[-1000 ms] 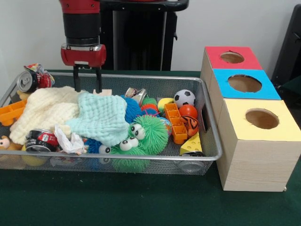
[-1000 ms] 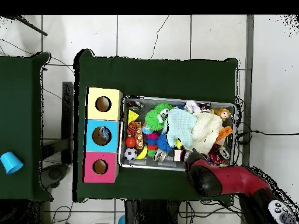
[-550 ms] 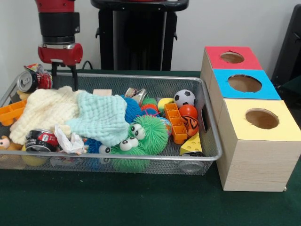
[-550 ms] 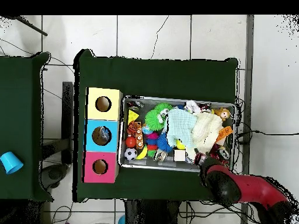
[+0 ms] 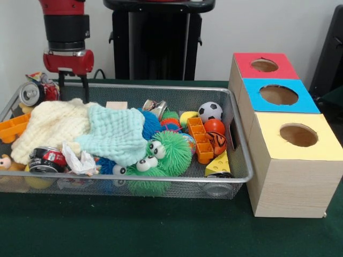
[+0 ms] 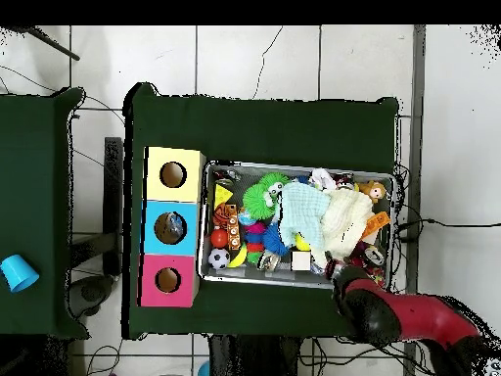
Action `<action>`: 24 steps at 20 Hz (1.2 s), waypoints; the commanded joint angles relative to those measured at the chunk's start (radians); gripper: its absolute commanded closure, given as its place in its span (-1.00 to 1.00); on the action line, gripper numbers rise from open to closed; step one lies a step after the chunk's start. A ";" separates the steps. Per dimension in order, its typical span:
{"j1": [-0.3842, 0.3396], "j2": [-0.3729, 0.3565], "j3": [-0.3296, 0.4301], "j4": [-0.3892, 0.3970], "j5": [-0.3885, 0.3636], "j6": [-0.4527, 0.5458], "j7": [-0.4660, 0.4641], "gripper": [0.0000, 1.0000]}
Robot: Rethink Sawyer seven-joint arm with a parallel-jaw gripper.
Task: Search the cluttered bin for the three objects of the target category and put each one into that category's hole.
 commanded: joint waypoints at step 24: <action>0.041 0.087 0.006 -0.085 -0.118 0.007 -0.073 1.00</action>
